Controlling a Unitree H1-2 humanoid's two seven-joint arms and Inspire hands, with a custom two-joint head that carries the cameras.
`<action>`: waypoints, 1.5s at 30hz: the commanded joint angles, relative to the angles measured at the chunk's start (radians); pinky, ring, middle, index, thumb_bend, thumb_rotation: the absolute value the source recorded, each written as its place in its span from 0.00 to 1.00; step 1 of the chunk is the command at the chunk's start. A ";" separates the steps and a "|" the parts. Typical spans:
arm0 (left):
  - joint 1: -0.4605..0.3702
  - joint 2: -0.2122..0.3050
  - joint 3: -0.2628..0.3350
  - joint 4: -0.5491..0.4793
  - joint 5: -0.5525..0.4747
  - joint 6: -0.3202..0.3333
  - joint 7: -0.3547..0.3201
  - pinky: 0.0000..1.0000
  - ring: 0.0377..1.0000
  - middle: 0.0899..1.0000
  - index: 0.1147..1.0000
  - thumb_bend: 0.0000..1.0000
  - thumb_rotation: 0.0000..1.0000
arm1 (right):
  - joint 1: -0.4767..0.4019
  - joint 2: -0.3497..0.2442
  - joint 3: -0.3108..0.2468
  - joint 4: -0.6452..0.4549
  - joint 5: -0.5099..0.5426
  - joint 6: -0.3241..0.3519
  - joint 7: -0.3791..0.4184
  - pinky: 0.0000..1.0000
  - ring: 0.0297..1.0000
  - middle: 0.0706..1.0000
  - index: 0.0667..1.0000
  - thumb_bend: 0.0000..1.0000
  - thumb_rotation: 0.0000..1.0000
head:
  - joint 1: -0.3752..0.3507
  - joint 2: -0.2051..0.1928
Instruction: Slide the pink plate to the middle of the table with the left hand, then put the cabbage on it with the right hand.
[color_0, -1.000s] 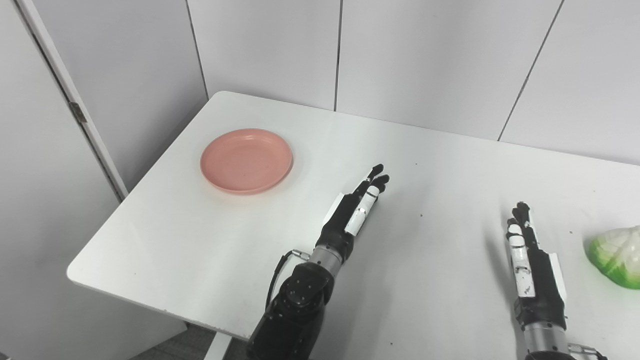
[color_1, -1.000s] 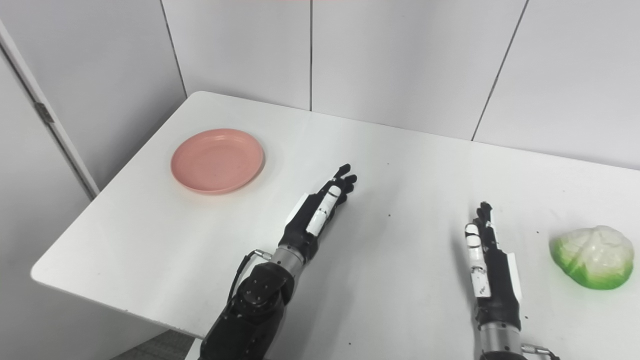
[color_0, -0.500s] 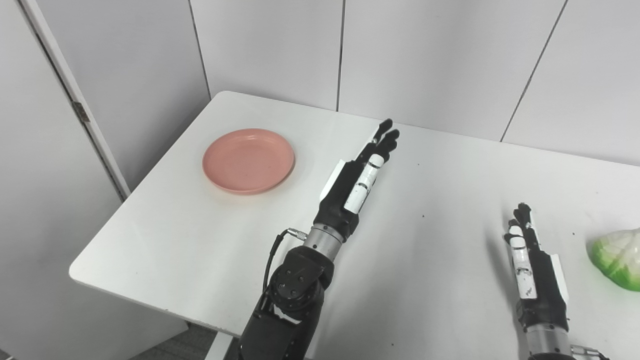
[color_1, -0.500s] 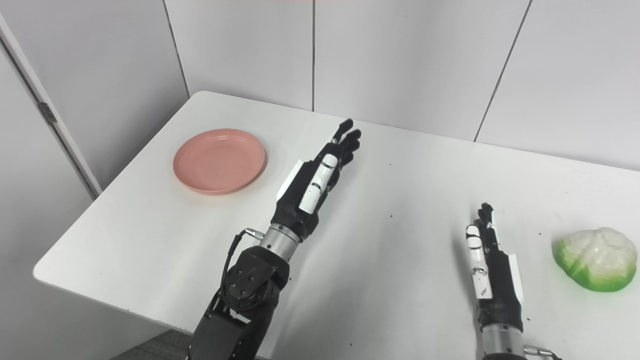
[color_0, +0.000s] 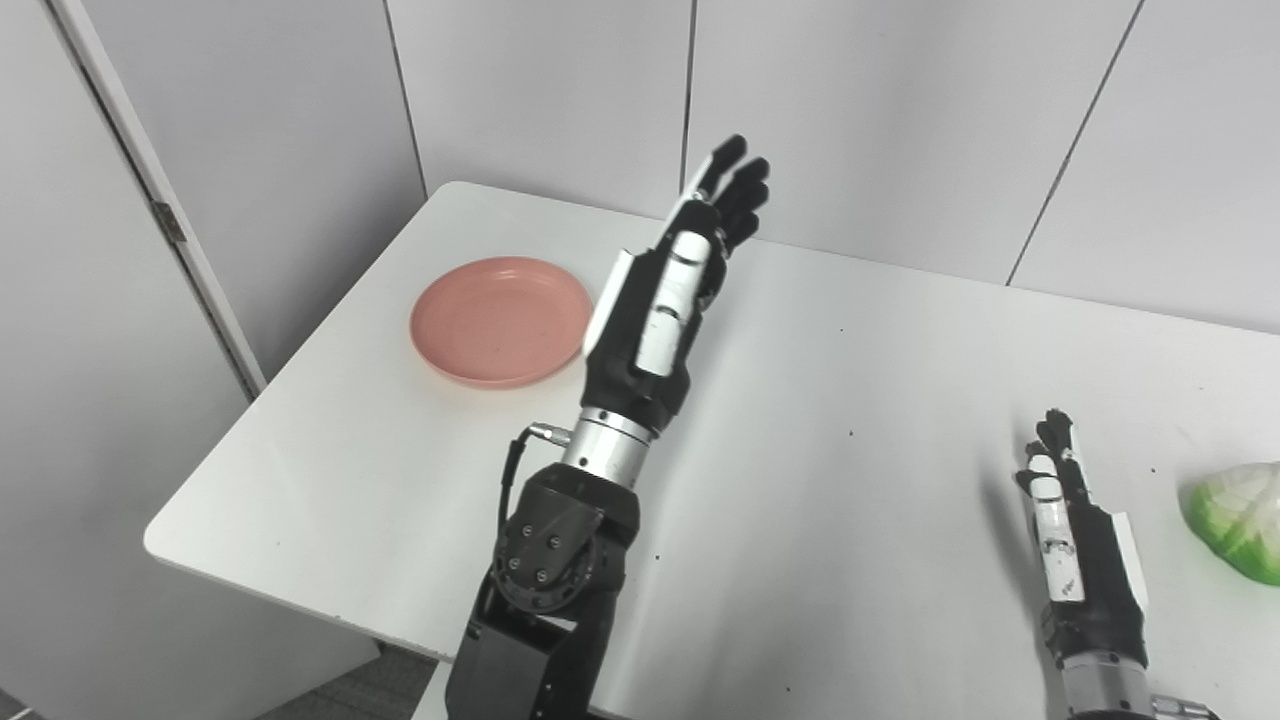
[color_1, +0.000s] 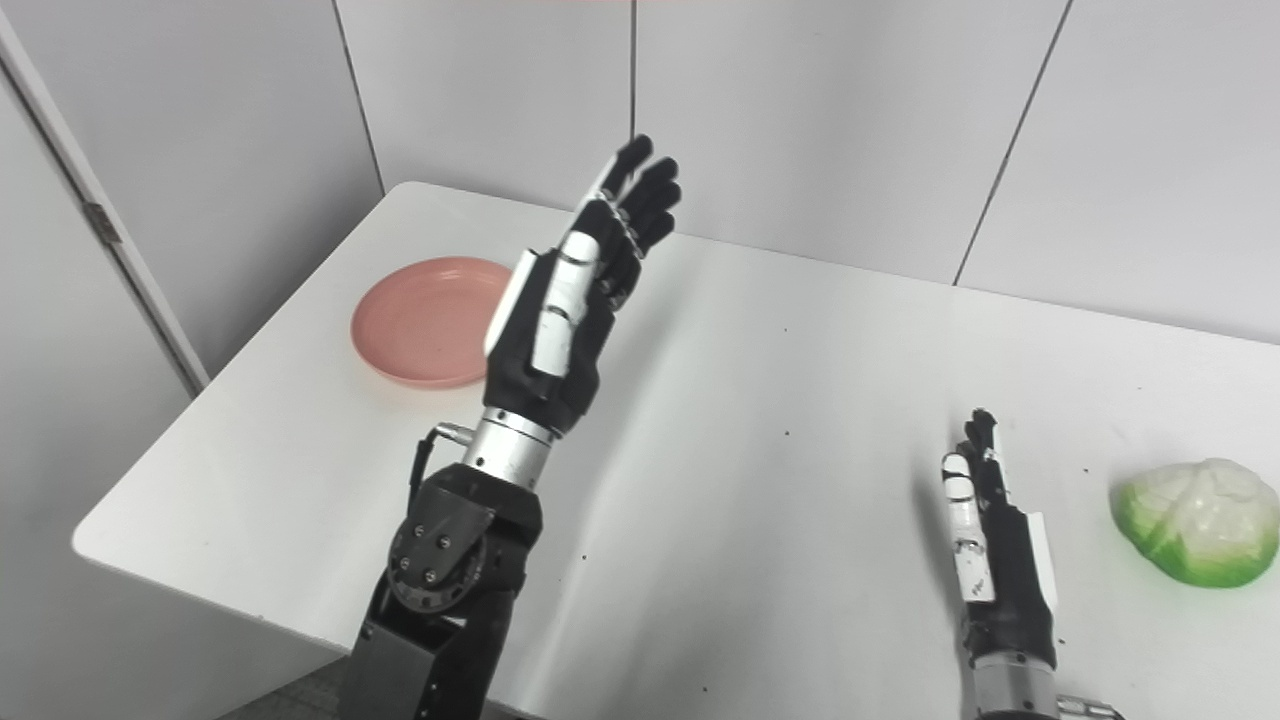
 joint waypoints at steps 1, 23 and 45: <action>-0.059 0.010 0.029 -0.032 -0.013 -0.009 0.021 0.95 0.93 0.92 0.91 0.42 1.00 | -0.014 -0.006 -0.003 -0.023 0.004 -0.007 0.009 0.96 0.99 1.00 1.00 0.14 1.00 | 0.004 0.002; -0.128 0.132 0.295 0.042 -0.164 -0.056 0.103 0.94 0.93 0.93 0.93 0.43 1.00 | -0.017 -0.008 -0.014 -0.016 0.032 -0.022 0.028 0.97 0.99 1.00 1.00 0.11 1.00 | 0.016 0.008; -0.152 0.202 0.428 0.212 -0.221 -0.143 0.168 0.96 0.95 0.94 0.94 0.43 1.00 | -0.015 -0.008 -0.012 -0.018 0.030 -0.014 0.027 0.98 0.99 1.00 1.00 0.14 1.00 | 0.023 0.006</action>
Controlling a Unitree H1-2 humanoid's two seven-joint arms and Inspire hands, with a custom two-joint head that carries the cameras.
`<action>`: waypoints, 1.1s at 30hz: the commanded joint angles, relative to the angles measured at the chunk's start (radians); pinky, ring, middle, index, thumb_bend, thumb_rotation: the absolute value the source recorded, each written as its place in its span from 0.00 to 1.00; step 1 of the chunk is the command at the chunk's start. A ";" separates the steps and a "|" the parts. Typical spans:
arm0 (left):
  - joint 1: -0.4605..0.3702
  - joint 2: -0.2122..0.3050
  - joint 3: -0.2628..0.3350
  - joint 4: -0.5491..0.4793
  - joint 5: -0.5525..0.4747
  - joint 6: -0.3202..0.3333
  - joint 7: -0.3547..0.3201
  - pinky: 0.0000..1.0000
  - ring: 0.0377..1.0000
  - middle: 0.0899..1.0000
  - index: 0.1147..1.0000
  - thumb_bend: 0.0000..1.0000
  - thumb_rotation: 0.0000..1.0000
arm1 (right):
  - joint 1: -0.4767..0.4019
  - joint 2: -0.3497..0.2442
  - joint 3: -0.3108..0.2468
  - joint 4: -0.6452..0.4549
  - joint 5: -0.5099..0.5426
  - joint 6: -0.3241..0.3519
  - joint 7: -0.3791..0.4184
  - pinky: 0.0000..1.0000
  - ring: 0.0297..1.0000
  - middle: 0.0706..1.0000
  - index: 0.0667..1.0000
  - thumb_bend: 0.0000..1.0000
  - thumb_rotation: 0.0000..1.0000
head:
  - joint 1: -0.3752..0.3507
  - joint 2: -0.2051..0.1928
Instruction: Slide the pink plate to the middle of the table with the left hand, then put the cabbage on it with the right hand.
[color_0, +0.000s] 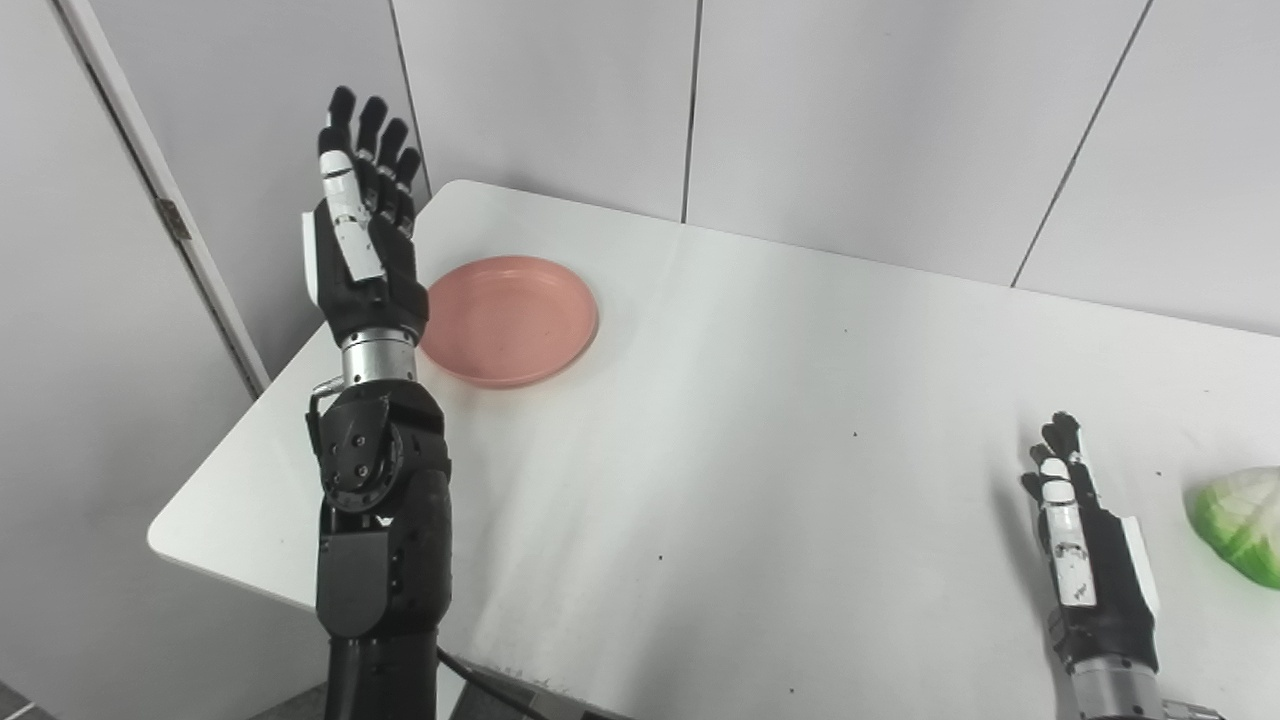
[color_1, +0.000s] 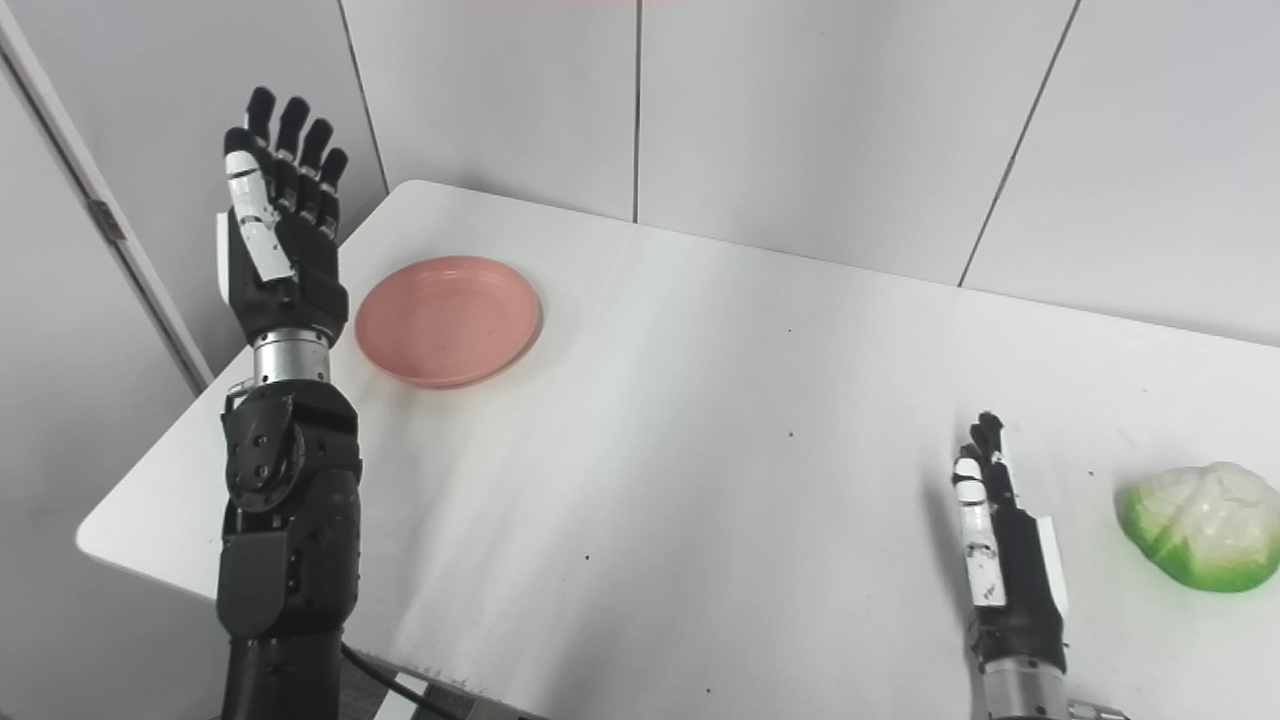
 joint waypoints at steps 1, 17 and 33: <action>-0.046 0.026 0.008 0.014 -0.019 -0.045 -0.001 0.97 0.95 0.95 0.95 0.43 1.00 | -0.015 0.000 -0.002 -0.018 0.001 -0.014 0.002 0.99 0.99 1.00 1.00 0.14 1.00 | 0.002 0.000; -0.051 0.077 0.043 0.175 -0.045 -0.098 0.001 0.99 0.96 0.95 0.95 0.42 1.00 | -0.015 0.000 0.000 -0.019 -0.001 -0.005 0.004 1.00 1.00 1.00 1.00 0.15 1.00 | 0.001 0.000; -0.055 0.100 0.045 0.272 -0.067 -0.113 0.002 1.00 0.98 0.97 0.97 0.43 1.00 | -0.016 -0.001 0.000 -0.015 -0.002 -0.012 0.005 1.00 1.00 1.00 1.00 0.14 1.00 | 0.001 0.001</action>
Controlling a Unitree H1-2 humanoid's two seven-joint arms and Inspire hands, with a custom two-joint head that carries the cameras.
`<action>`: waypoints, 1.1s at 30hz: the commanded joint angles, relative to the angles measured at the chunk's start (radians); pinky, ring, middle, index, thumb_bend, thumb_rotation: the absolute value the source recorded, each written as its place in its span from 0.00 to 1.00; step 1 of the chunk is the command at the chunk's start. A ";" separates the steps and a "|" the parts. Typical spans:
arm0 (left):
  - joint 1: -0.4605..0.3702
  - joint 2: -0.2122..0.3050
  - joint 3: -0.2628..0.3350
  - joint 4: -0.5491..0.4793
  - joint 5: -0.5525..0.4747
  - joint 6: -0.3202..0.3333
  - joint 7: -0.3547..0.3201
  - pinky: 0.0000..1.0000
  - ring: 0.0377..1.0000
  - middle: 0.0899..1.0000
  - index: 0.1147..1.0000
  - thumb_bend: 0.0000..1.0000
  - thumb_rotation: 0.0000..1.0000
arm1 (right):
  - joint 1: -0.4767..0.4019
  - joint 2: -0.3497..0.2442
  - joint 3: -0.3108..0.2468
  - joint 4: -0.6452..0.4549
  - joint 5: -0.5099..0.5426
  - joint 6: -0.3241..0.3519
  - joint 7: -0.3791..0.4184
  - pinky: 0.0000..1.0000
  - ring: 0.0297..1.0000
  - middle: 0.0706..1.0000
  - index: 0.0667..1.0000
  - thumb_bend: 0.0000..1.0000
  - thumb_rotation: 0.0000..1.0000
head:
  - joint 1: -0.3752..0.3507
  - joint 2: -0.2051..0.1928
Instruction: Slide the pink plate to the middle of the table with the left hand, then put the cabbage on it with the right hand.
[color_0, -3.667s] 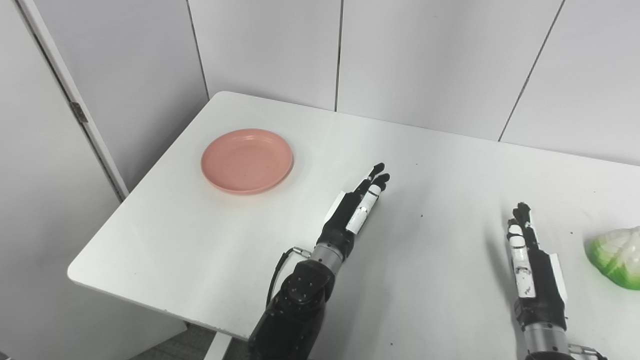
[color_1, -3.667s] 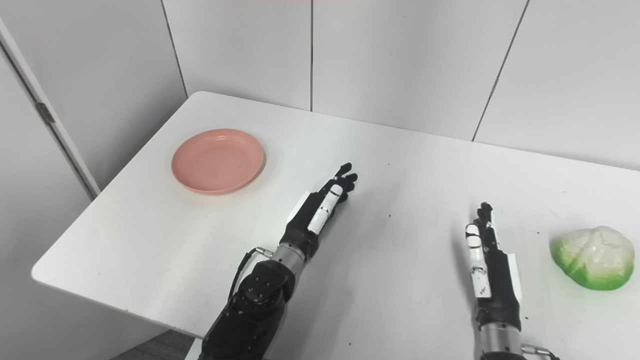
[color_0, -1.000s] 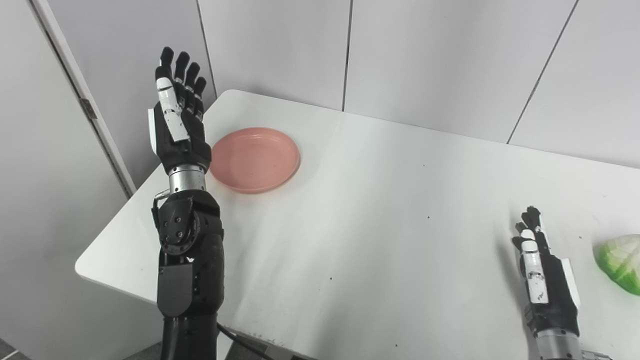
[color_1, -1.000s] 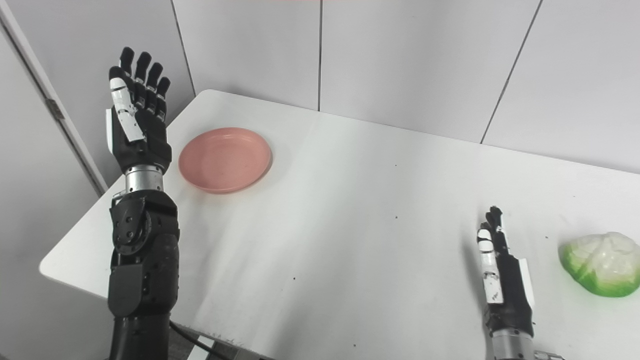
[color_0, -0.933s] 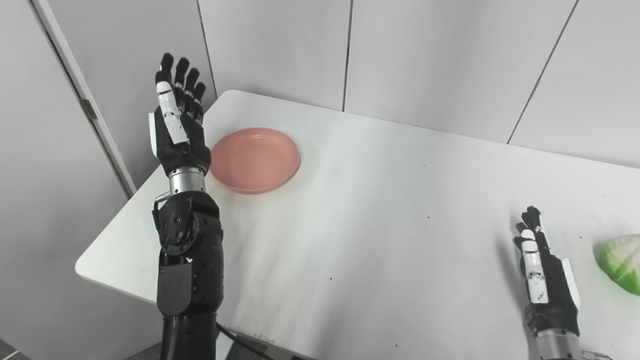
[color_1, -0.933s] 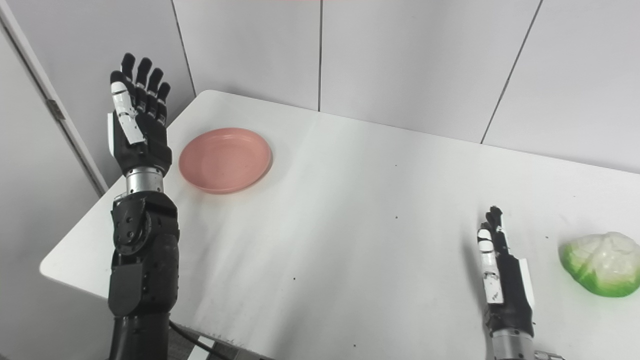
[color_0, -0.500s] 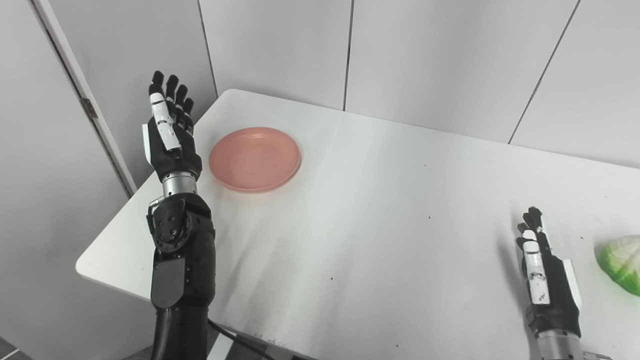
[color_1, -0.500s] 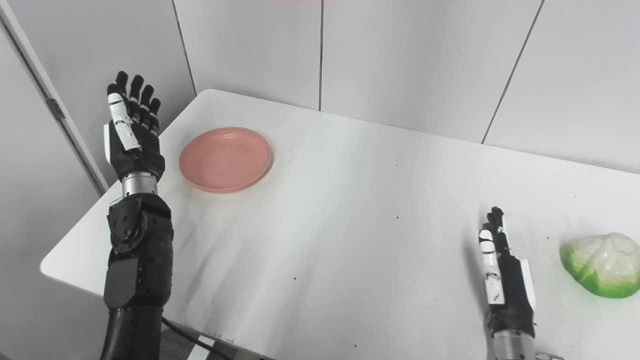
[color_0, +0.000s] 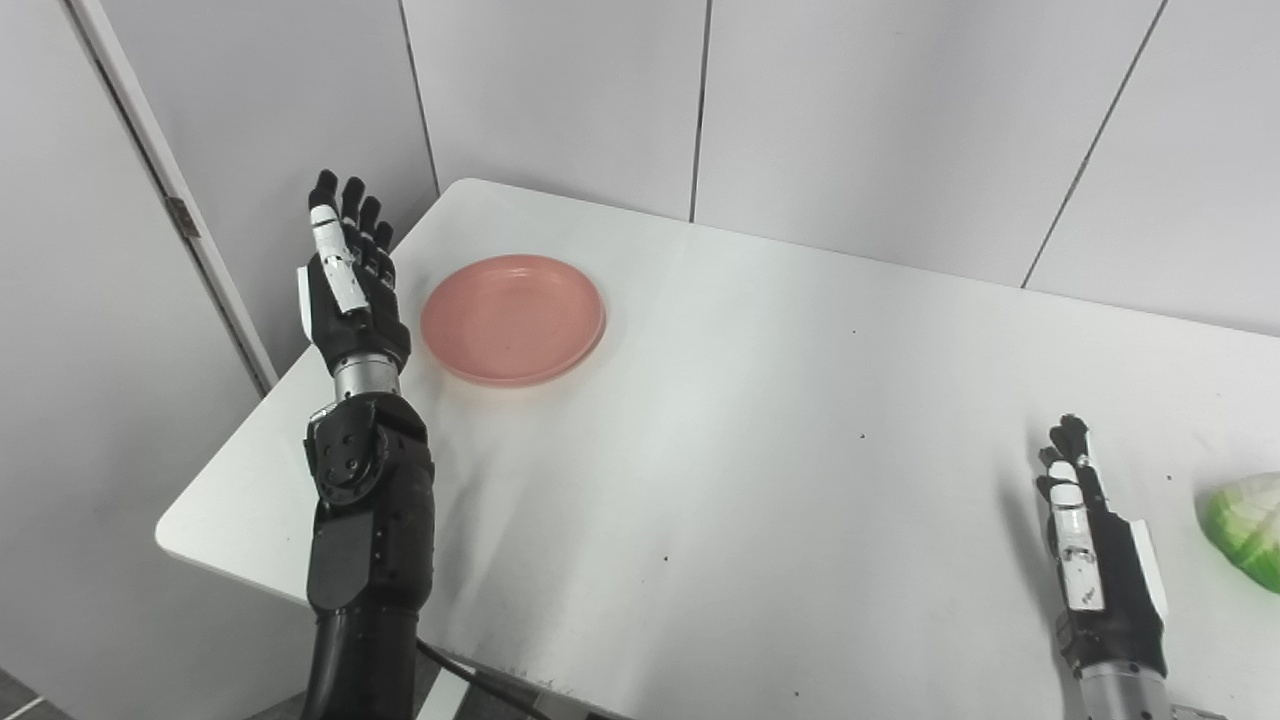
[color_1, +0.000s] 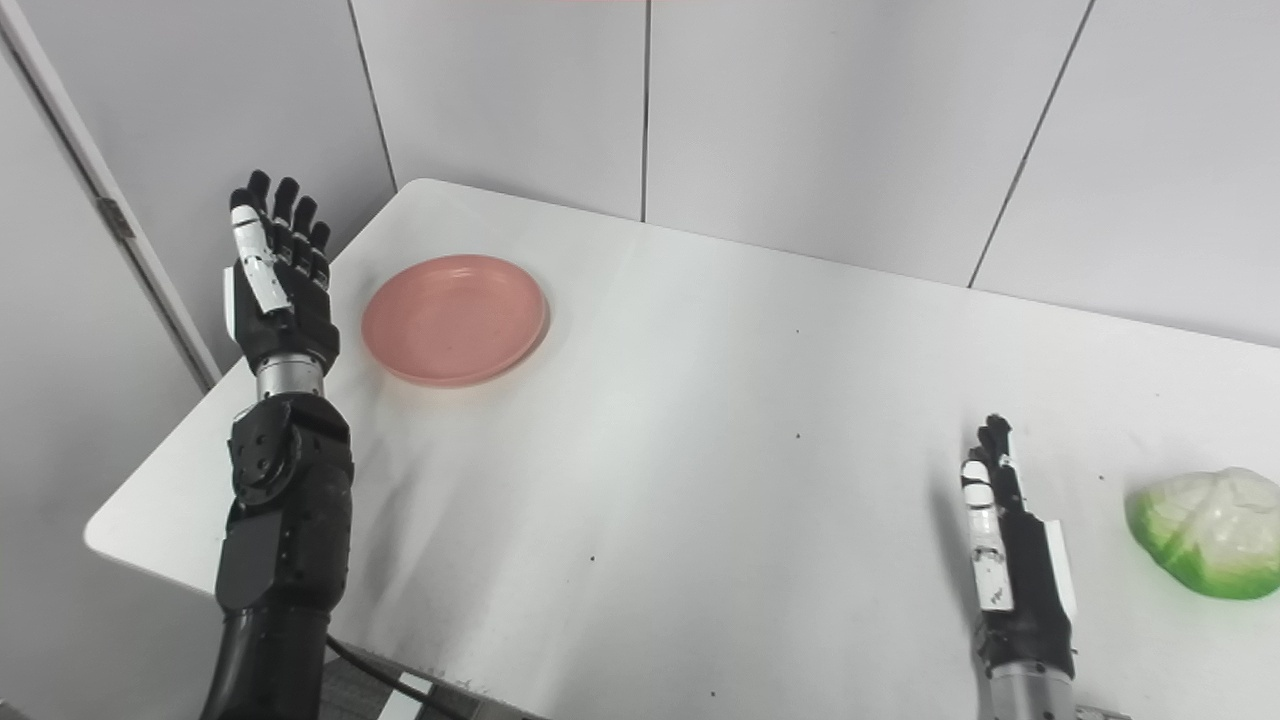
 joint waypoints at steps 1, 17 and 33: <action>-0.043 0.032 -0.002 -0.004 0.012 -0.033 -0.003 1.00 0.97 0.96 0.97 0.43 1.00 | -0.015 0.001 -0.002 -0.015 0.003 -0.011 0.002 1.00 1.00 1.00 1.00 0.14 1.00 | 0.001 0.001; -0.054 0.044 -0.005 0.118 0.008 -0.037 -0.012 1.00 0.96 0.96 0.96 0.44 1.00 | -0.014 0.002 -0.002 -0.018 -0.001 -0.015 0.003 0.99 0.99 1.00 1.00 0.14 1.00 | -0.004 0.003; -0.075 0.058 -0.008 0.261 0.008 -0.058 -0.021 0.98 0.96 0.95 0.94 0.41 1.00 | -0.010 0.003 0.003 -0.033 -0.006 -0.013 0.008 1.00 0.99 1.00 1.00 0.13 1.00 | -0.004 0.009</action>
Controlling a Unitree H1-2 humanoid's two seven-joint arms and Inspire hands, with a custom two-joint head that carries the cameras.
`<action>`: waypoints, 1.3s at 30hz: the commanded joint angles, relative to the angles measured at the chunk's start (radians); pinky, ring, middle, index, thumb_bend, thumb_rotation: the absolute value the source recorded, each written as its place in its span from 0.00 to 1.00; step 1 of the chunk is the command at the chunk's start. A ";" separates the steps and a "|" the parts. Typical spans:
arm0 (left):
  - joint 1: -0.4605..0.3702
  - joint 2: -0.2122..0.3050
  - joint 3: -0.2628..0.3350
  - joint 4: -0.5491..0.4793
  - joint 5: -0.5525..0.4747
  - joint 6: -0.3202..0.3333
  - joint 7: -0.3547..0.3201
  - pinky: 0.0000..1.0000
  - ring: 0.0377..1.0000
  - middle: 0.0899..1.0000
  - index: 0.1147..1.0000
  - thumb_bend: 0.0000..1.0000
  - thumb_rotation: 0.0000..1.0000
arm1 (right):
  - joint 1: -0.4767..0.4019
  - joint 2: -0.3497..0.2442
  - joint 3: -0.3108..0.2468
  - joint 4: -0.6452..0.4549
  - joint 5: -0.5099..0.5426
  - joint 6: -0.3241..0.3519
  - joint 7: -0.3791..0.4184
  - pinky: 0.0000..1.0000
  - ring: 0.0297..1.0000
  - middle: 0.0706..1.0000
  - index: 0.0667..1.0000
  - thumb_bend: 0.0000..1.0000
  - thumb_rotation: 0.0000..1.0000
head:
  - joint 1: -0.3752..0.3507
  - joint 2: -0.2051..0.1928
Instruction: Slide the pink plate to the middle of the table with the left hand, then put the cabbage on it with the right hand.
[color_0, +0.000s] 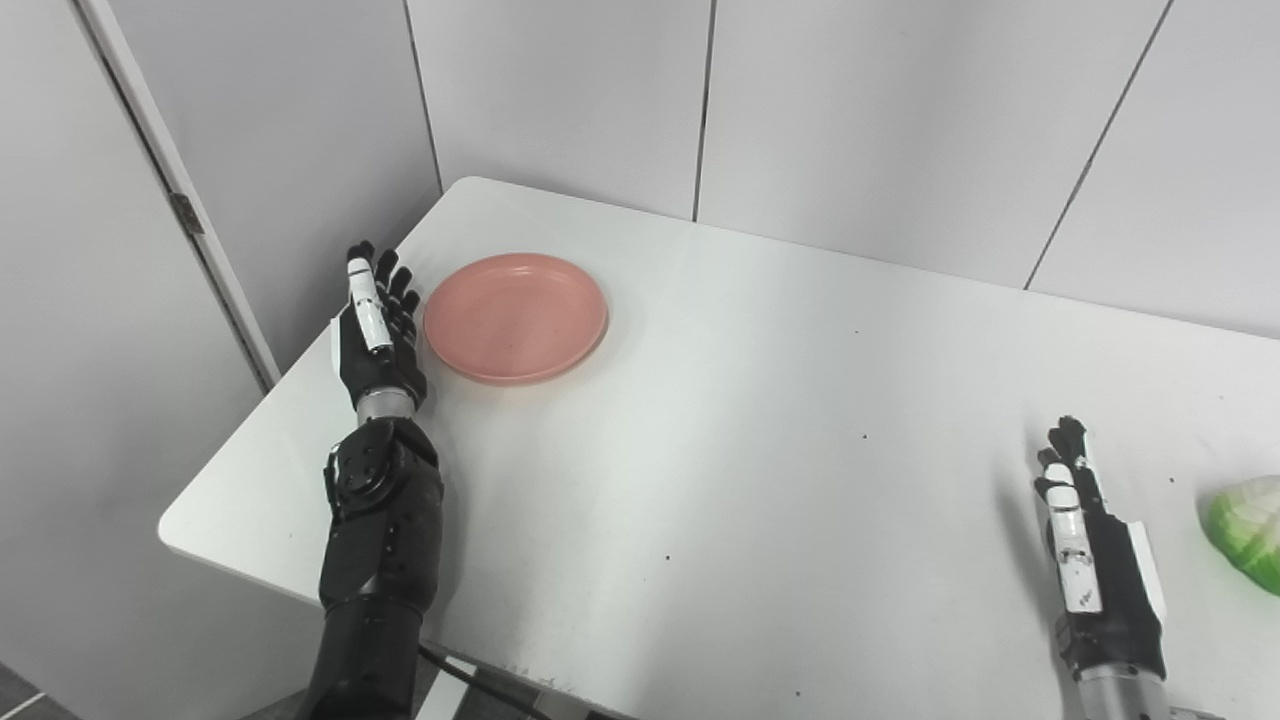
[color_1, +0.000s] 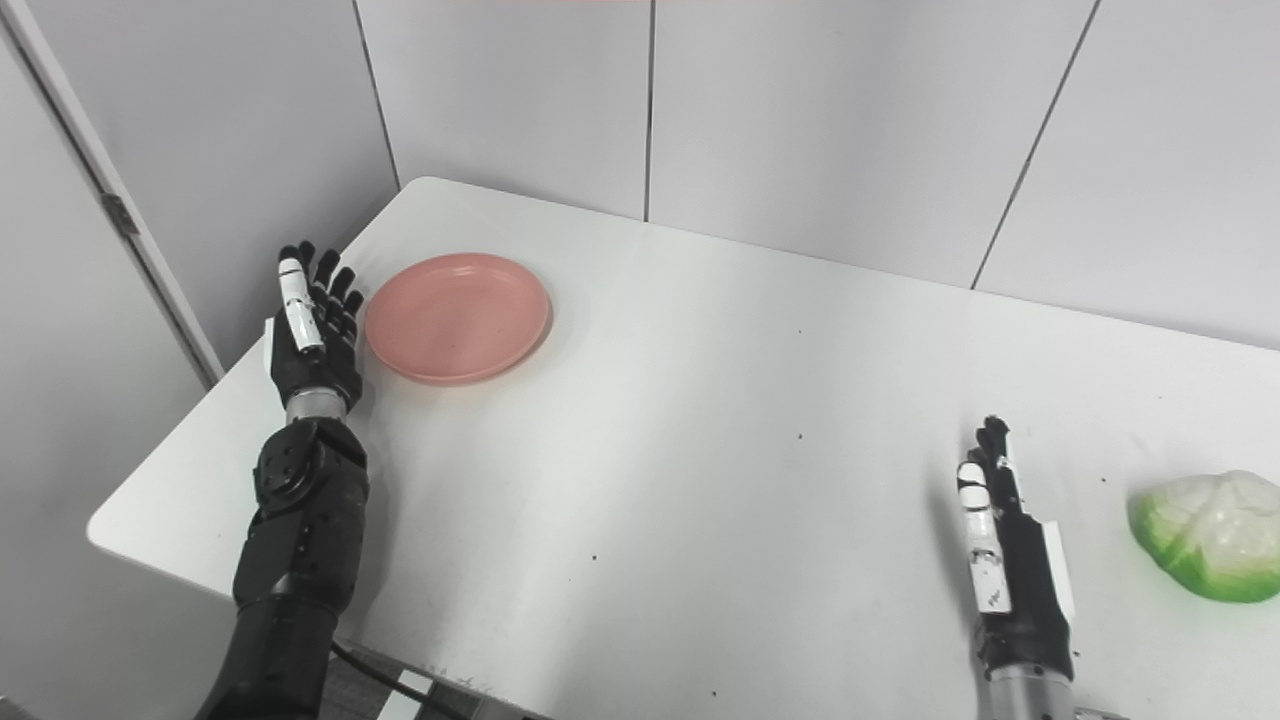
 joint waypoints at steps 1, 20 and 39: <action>-0.051 0.035 -0.001 -0.005 0.005 -0.048 -0.022 0.99 0.96 0.95 0.94 0.41 1.00 | -0.011 0.001 0.000 -0.031 0.009 -0.011 0.007 1.00 0.99 1.00 1.00 0.13 1.00 | 0.001 0.000; -0.067 0.045 -0.027 0.089 0.004 -0.035 -0.038 0.97 0.95 0.93 0.93 0.43 1.00 | -0.009 0.005 0.003 -0.039 -0.006 -0.003 0.005 0.99 1.00 1.00 1.00 0.16 1.00 | -0.012 0.003; -0.064 -0.026 -0.171 0.016 0.036 0.026 -0.080 0.92 0.91 0.90 0.89 0.43 1.00 | -0.014 0.013 0.008 -0.019 -0.014 -0.016 -0.002 1.00 1.00 1.00 1.00 0.16 1.00 | -0.043 0.006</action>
